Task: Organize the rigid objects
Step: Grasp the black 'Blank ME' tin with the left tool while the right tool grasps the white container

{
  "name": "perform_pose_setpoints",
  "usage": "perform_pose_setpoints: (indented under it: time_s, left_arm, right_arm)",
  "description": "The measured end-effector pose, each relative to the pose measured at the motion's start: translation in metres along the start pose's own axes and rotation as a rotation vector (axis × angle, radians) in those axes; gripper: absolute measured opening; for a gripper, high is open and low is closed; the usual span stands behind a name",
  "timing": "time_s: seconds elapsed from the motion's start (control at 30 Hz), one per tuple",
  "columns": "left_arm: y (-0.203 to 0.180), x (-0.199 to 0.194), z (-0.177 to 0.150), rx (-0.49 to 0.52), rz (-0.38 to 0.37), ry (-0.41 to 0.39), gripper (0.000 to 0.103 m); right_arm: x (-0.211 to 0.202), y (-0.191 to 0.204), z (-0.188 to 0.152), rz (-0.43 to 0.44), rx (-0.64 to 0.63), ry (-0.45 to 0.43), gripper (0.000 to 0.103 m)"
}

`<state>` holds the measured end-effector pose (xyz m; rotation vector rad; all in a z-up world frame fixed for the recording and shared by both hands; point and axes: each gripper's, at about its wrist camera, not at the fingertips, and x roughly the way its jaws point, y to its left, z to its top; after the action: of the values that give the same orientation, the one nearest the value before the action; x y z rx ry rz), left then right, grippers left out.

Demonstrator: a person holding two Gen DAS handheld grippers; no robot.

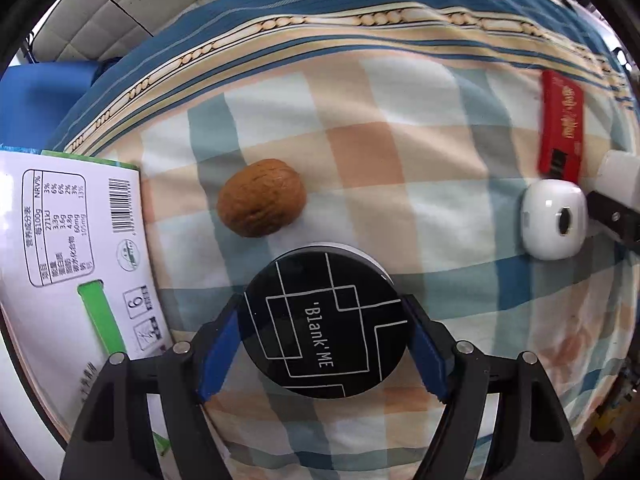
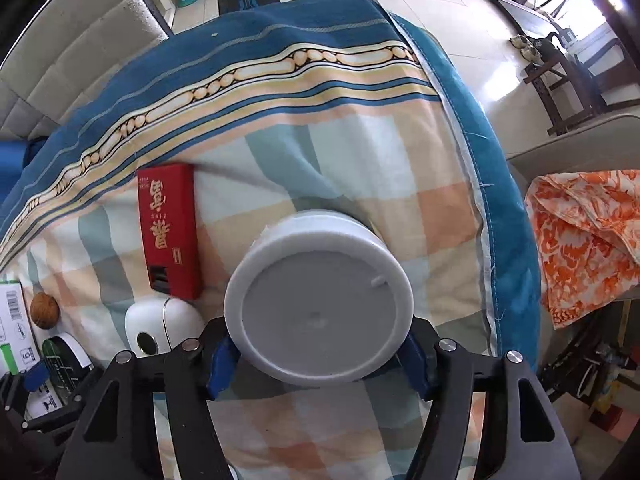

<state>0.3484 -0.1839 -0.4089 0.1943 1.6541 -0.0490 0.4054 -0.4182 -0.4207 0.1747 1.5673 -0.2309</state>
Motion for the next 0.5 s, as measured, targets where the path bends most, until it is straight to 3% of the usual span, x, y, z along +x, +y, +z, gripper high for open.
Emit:
perform_pose_setpoints:
  time_s: [0.17,0.33,0.4,0.5]
  left_arm:
    - [-0.013,-0.015,-0.013,0.019,-0.064,-0.035,0.075]
    - [-0.018,-0.005,-0.022,0.013,-0.142,-0.002,0.075]
    - [-0.020,0.000,-0.024,0.016,-0.146,0.013,0.075]
    - [-0.021,0.007,-0.025,0.039,-0.142,0.021,0.075]
  right_arm:
    - [-0.011,-0.008,-0.018,0.041,-0.038,0.022,0.067]
    - [-0.013,-0.016,-0.045,0.129,-0.051,0.114,0.066]
    - [-0.007,-0.019,-0.055,0.170,-0.048,0.161,0.066]
    - [0.004,-0.020,-0.069,0.163,-0.057,0.182,0.063]
